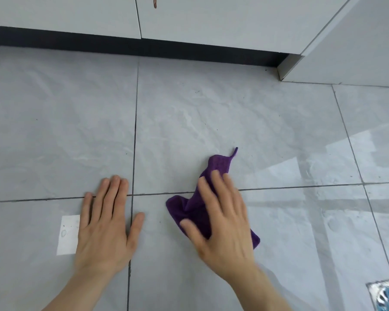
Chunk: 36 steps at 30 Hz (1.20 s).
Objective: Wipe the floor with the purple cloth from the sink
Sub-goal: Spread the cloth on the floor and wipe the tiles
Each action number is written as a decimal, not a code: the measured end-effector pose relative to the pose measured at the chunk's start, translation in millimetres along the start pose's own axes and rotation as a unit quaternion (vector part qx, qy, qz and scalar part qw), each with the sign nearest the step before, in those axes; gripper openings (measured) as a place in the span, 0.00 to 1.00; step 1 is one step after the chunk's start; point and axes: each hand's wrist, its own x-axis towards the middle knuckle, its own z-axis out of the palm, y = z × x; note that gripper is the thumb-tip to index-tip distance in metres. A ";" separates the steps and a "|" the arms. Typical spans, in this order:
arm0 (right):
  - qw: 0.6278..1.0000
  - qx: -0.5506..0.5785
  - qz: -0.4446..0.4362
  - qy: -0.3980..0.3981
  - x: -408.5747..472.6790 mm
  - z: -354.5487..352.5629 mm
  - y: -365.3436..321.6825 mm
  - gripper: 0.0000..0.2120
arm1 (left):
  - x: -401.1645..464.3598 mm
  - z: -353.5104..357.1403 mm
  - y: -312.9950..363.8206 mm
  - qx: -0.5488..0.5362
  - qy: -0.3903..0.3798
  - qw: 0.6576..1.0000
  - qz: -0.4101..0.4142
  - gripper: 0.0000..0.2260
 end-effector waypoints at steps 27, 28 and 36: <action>0.985 -0.062 0.134 0.085 25.1 57.5 17.2 0.26 | 2.1 0.0 -0.6 -0.007 -0.013 1.000 -0.003 0.34; 0.993 -0.055 0.083 0.068 25.7 65.1 0.0 0.26 | 1.8 0.4 -0.8 -0.008 -0.011 1.000 -0.003 0.34; 0.984 -0.089 -0.138 -0.073 -26.0 84.3 -39.8 0.25 | 0.7 1.3 -1.2 -0.021 0.007 1.000 -0.001 0.32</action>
